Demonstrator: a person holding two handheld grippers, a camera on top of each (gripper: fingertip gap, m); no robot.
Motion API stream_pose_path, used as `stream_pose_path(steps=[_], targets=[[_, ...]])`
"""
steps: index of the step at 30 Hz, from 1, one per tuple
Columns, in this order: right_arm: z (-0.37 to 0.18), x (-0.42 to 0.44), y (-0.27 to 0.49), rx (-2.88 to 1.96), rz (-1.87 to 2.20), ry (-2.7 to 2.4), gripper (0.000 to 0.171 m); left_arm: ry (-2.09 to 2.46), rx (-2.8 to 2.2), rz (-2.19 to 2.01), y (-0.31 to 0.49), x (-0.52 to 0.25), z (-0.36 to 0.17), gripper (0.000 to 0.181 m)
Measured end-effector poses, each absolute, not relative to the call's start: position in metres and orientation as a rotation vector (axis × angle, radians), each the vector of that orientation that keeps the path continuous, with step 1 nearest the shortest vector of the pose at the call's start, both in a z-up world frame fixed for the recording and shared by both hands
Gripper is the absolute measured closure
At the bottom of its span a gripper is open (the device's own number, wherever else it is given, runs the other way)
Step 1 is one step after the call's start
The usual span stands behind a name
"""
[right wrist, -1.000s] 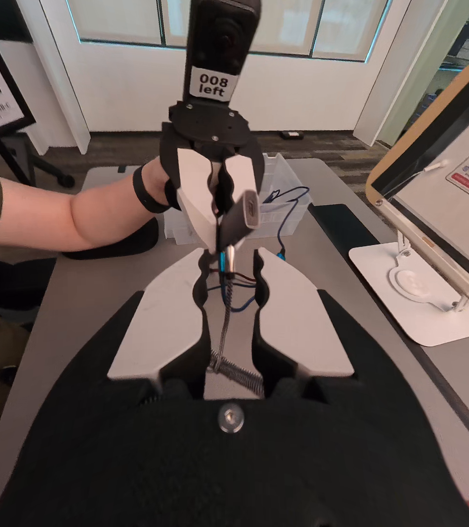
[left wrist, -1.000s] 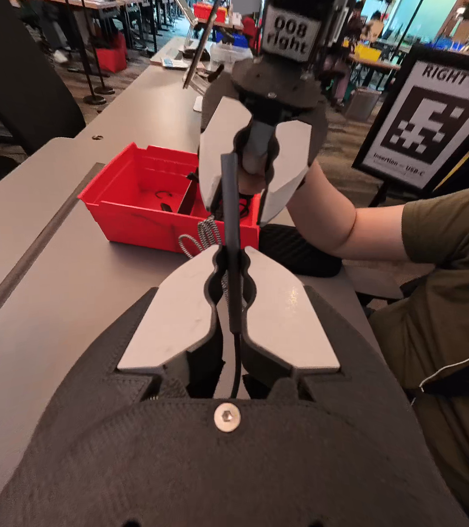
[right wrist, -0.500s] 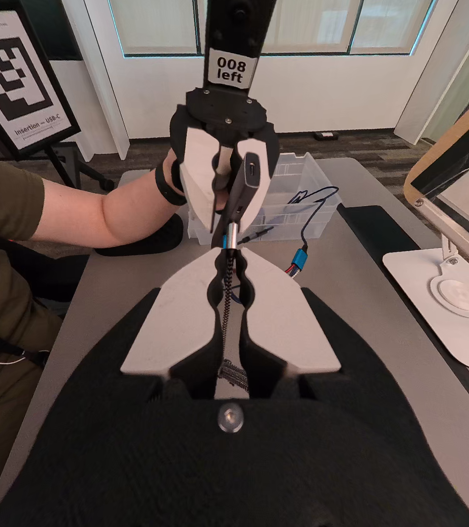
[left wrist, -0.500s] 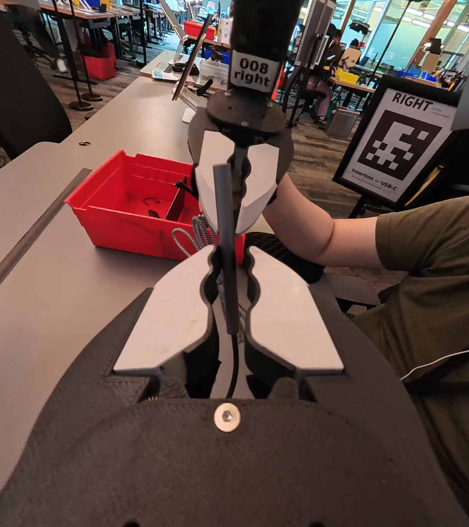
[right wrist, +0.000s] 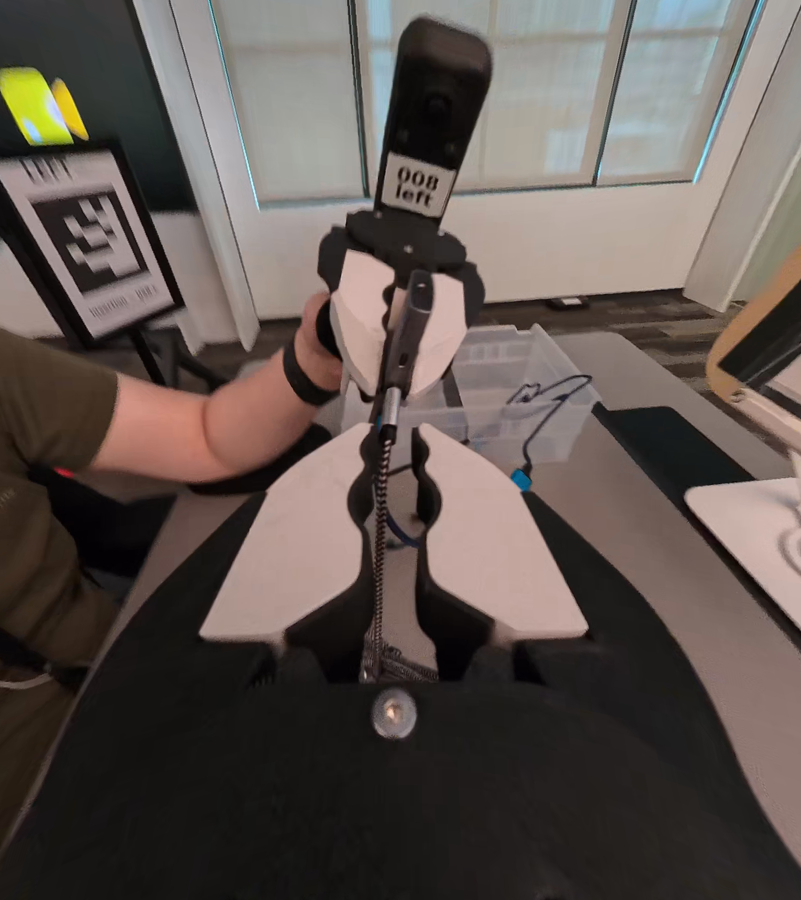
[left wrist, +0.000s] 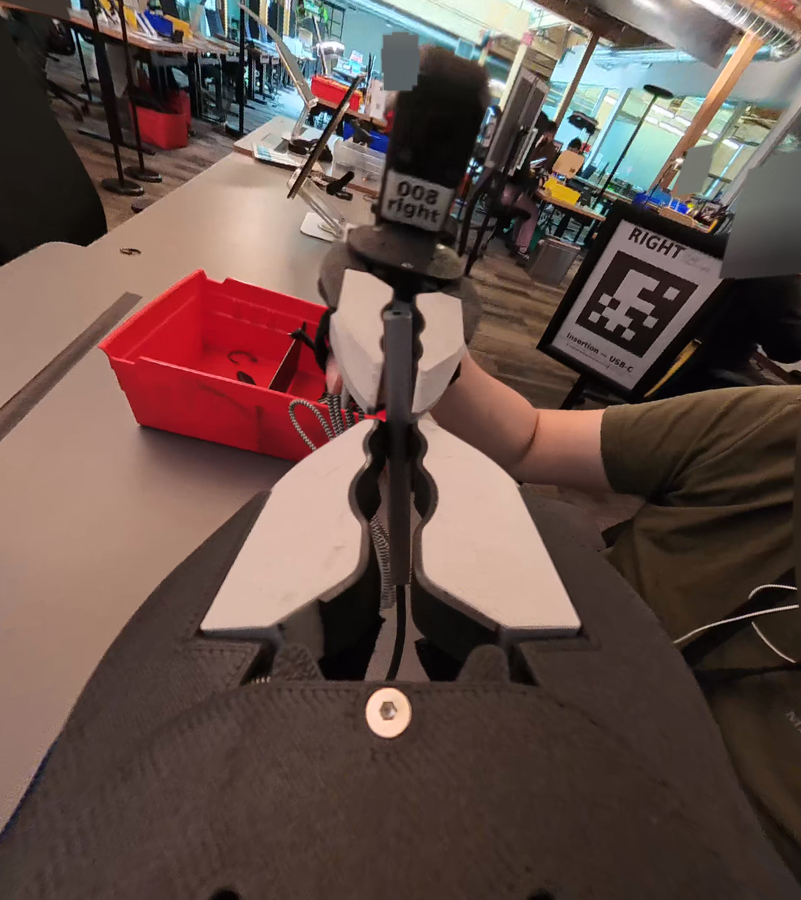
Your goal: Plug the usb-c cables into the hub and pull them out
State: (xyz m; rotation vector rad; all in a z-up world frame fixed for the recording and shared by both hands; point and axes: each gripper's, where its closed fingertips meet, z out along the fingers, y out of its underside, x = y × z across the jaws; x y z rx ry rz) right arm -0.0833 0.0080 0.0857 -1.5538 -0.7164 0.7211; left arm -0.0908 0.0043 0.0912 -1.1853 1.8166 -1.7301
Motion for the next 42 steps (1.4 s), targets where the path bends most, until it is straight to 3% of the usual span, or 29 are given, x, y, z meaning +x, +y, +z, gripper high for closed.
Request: stream_pose_path(steps=[6,8,10,42], targets=[[0.090,-0.087,0.016,-1.524,0.891,-0.592,0.151,1.829,-1.170,-1.664,0.005,-0.092,0.091,0.173],[0.088,-0.090,0.017,-1.539,0.898,-0.591,0.152,1.831,-1.174,-1.642,0.006,-0.090,0.089,0.173],[0.088,-0.091,0.017,-1.537,0.908,-0.581,0.164,1.829,-1.180,-1.623,0.008,-0.089,0.087,0.173],[0.051,-0.086,0.001,-1.862,0.813,-0.745,0.163,2.040,-1.246,-1.461,-0.003,-0.086,0.056,0.173]])
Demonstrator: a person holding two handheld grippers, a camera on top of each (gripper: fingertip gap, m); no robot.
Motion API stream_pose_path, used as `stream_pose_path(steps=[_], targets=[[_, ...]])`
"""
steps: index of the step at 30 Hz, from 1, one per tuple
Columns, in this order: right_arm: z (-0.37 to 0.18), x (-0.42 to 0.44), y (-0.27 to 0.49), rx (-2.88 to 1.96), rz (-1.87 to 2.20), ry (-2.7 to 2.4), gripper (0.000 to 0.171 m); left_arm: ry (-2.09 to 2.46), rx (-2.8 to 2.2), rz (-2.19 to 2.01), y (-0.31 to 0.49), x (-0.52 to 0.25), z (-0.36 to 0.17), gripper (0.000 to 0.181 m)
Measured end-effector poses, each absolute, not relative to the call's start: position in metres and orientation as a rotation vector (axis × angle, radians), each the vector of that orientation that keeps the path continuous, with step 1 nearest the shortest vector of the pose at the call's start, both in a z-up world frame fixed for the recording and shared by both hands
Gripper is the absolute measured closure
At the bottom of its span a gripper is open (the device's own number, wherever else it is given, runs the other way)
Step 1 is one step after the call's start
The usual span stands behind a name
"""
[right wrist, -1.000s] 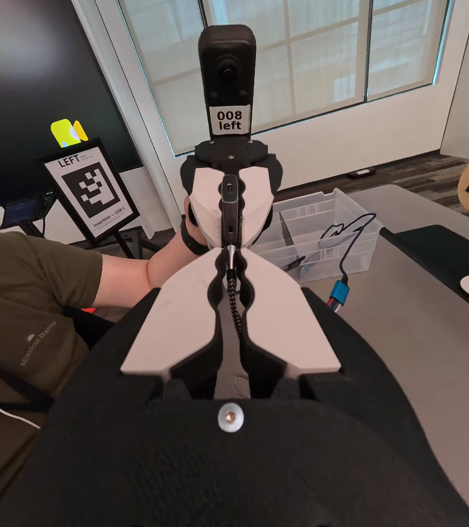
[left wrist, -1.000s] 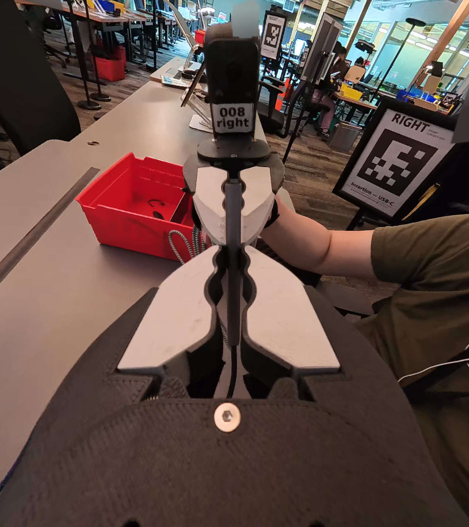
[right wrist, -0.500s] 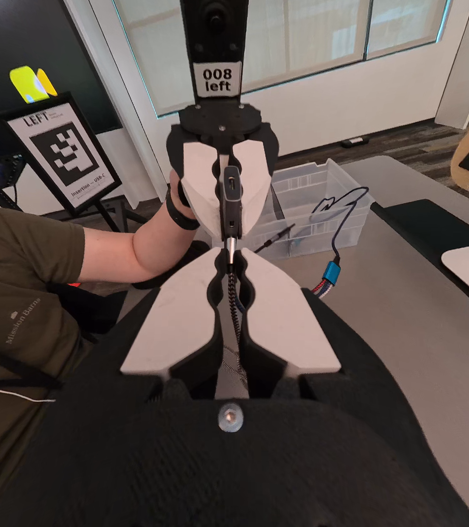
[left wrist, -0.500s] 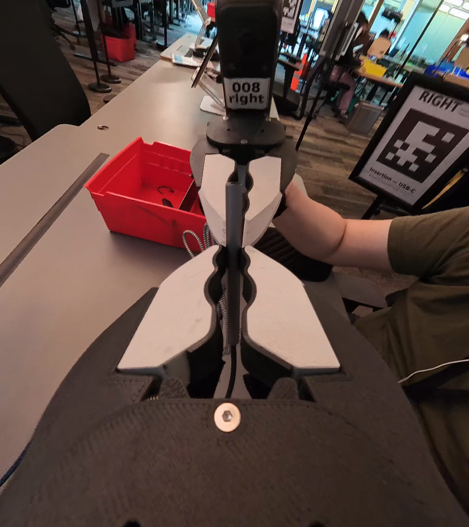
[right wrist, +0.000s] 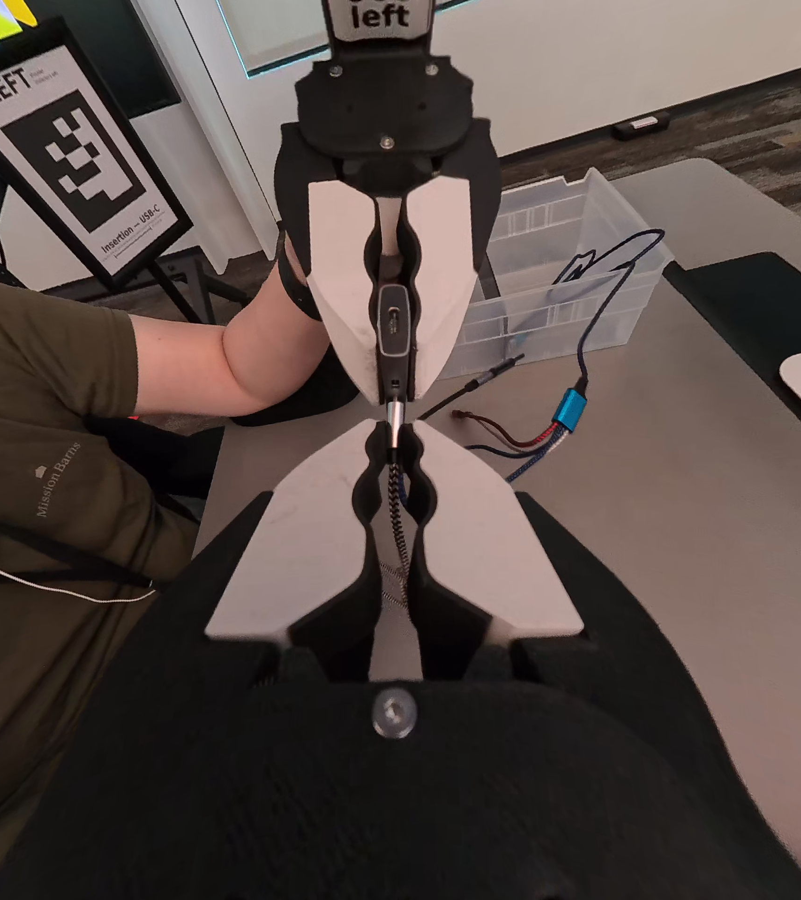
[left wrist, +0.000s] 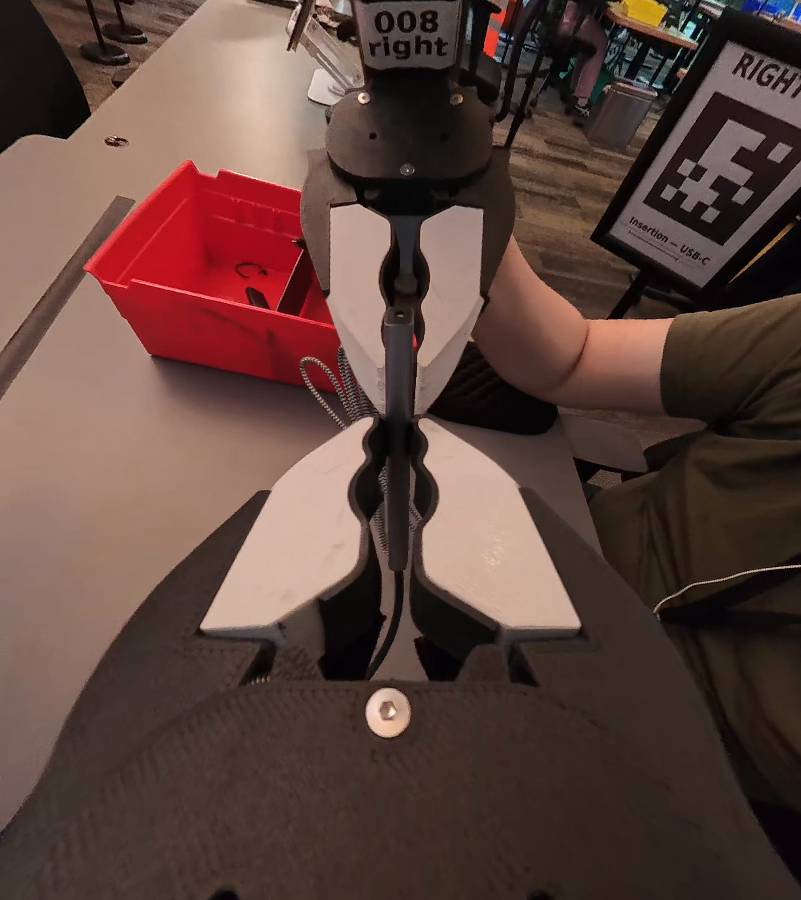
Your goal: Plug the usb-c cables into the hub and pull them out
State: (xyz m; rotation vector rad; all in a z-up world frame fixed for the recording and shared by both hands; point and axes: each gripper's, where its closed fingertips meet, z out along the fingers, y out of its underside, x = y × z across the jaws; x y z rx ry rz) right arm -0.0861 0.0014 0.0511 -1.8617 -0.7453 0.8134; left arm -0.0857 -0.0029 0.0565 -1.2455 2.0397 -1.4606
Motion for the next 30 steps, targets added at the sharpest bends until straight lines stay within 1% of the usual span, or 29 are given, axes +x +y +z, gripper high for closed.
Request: stream_pose_path(steps=[30], targets=[[0.059,-0.078,-0.013,-1.900,0.789,-0.756,0.162,2.024,-1.255,-1.480,-0.015,-0.080,0.065,0.172]])
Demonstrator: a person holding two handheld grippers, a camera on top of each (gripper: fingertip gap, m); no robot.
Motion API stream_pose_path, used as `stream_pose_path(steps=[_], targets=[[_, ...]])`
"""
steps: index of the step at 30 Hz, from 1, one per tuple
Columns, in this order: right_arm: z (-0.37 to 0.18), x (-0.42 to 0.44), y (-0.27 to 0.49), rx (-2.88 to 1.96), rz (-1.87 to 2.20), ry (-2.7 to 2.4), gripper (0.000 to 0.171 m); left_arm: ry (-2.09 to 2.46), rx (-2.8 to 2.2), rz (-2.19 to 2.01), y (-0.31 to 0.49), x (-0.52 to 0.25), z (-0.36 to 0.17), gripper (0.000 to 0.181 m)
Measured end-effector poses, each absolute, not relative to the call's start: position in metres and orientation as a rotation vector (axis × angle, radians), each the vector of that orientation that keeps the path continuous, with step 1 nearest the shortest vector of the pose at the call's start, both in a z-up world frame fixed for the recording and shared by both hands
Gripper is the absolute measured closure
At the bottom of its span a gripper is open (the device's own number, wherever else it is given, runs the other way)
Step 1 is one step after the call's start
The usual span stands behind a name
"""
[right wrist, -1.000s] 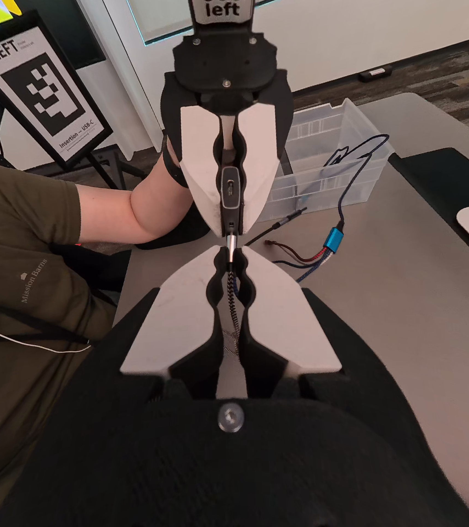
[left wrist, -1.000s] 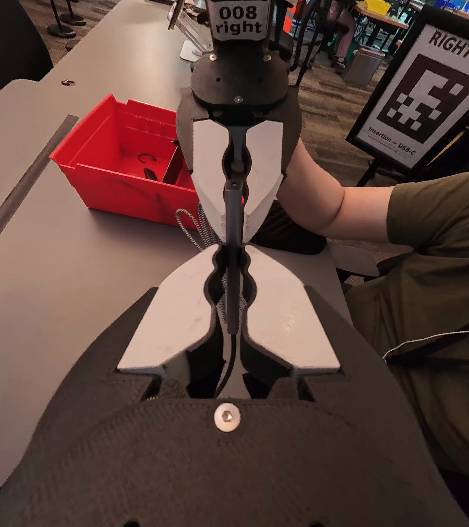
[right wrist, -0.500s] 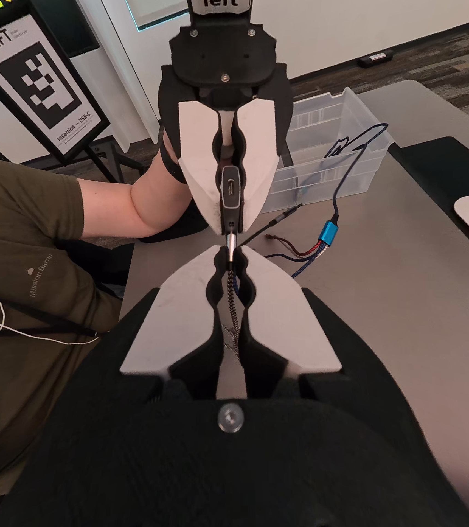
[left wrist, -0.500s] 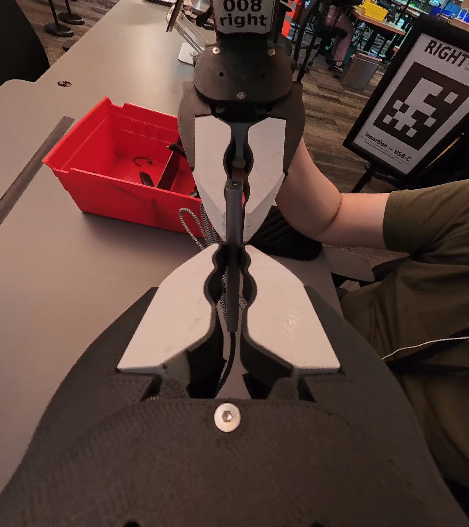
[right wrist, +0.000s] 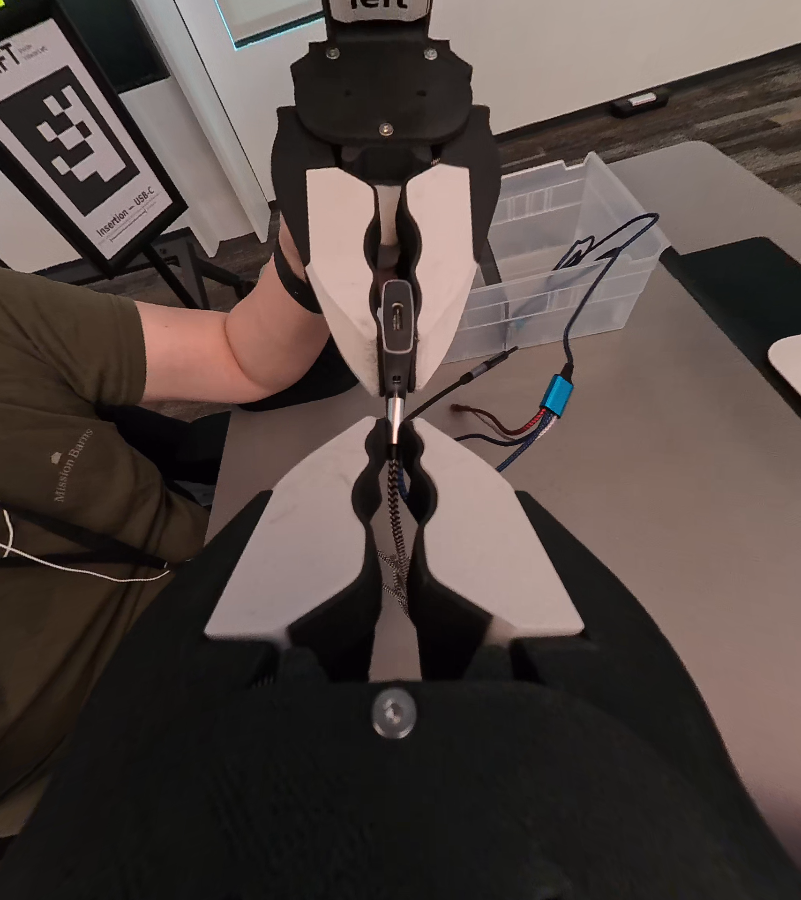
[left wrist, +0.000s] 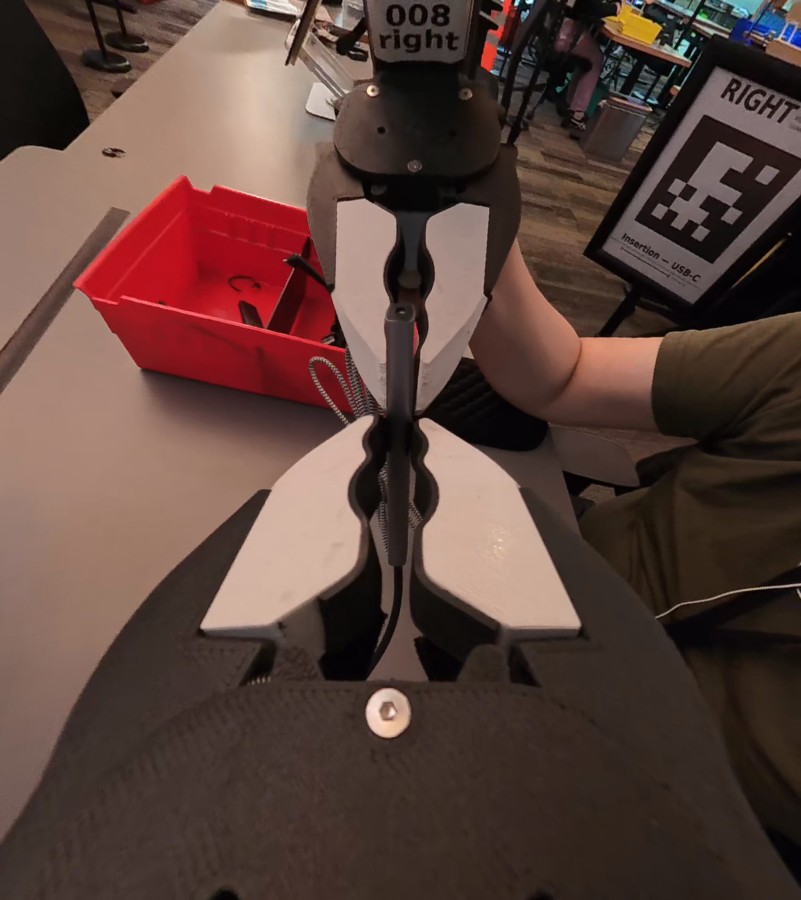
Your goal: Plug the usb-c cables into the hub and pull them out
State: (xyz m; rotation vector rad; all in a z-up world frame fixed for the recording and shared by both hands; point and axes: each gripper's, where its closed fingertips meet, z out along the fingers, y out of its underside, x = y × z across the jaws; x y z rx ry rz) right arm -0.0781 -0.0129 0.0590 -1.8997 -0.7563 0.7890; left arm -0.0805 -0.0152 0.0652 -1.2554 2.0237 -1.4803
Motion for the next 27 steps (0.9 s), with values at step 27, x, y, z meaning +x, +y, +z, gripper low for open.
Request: stream_pose_path(steps=[27], targets=[[0.045,-0.079,-0.017,-1.992,0.590,-0.862,0.164,2.073,-1.266,-1.624,-0.025,-0.080,0.056,0.170]])
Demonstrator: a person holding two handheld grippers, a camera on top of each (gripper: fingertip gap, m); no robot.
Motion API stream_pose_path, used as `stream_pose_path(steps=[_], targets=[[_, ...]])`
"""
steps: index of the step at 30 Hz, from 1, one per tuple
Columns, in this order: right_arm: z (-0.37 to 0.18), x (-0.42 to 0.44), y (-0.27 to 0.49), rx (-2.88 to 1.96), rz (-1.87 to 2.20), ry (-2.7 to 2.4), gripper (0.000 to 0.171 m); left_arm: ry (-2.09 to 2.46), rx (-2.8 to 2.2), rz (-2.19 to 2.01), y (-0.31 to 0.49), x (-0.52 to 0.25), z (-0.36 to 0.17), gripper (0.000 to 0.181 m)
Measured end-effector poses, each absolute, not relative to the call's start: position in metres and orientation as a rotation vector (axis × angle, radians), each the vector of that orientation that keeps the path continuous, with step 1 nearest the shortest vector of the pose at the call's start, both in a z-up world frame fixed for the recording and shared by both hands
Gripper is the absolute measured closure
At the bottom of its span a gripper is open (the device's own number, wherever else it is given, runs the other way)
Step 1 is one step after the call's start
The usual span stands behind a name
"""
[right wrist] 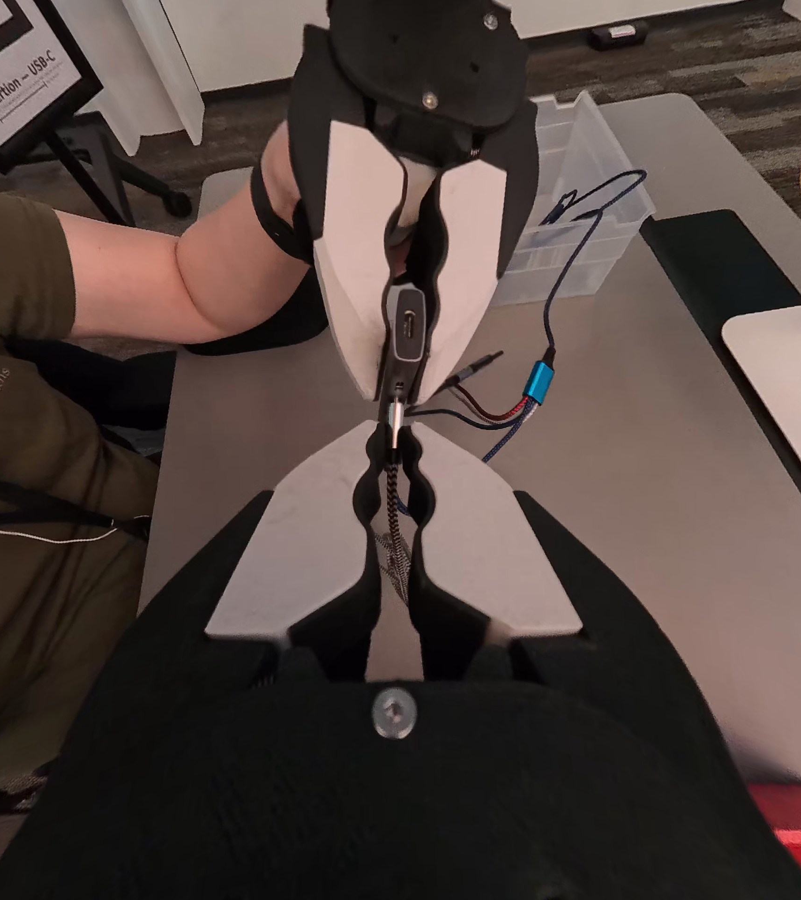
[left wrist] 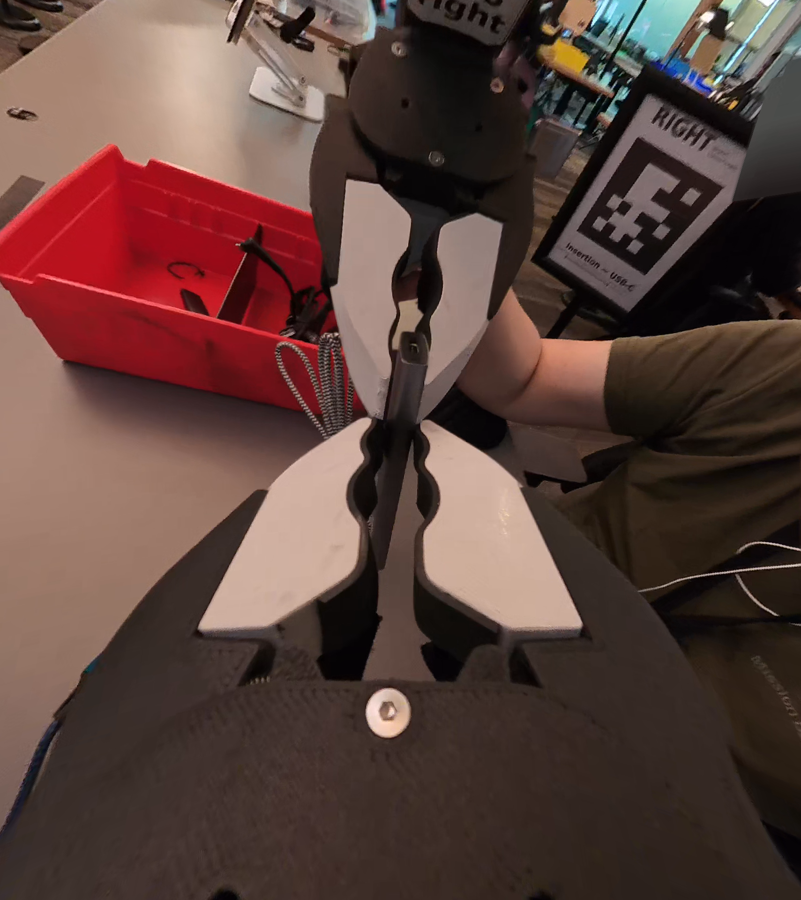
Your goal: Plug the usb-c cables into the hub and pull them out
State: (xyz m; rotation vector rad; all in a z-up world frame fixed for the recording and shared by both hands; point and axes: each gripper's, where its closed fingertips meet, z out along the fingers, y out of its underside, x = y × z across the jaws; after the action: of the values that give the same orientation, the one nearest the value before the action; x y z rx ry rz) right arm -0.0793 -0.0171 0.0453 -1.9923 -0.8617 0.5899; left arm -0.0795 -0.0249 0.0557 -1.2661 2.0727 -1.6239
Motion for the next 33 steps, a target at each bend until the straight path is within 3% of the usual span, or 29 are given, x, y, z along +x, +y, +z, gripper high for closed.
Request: stream_pose_path(steps=[6,9,11,19,22,23,33], targets=[[0.057,-0.083,-0.012,-1.879,0.662,-0.816,0.163,2.010,-1.234,-1.543,-0.019,-0.080,0.067,0.173],[0.053,-0.084,-0.012,-1.890,0.664,-0.834,0.150,1.987,-1.225,-1.568,-0.018,-0.084,0.075,0.173],[0.063,-0.087,-0.011,-1.826,0.731,-0.808,0.164,1.993,-1.221,-1.543,-0.017,-0.085,0.074,0.173],[0.059,-0.086,-0.009,-1.839,0.715,-0.810,0.163,1.994,-1.230,-1.552,-0.018,-0.080,0.069,0.173],[0.056,-0.087,-0.006,-1.855,0.731,-0.787,0.152,1.984,-1.228,-1.598,-0.020,-0.080,0.073,0.173],[0.056,-0.089,-0.008,-1.853,0.756,-0.802,0.164,1.977,-1.235,-1.578,-0.018,-0.080,0.072,0.173],[0.047,-0.090,-0.003,-1.900,0.656,-0.831,0.164,2.045,-1.260,-1.502,-0.013,-0.081,0.055,0.168]])
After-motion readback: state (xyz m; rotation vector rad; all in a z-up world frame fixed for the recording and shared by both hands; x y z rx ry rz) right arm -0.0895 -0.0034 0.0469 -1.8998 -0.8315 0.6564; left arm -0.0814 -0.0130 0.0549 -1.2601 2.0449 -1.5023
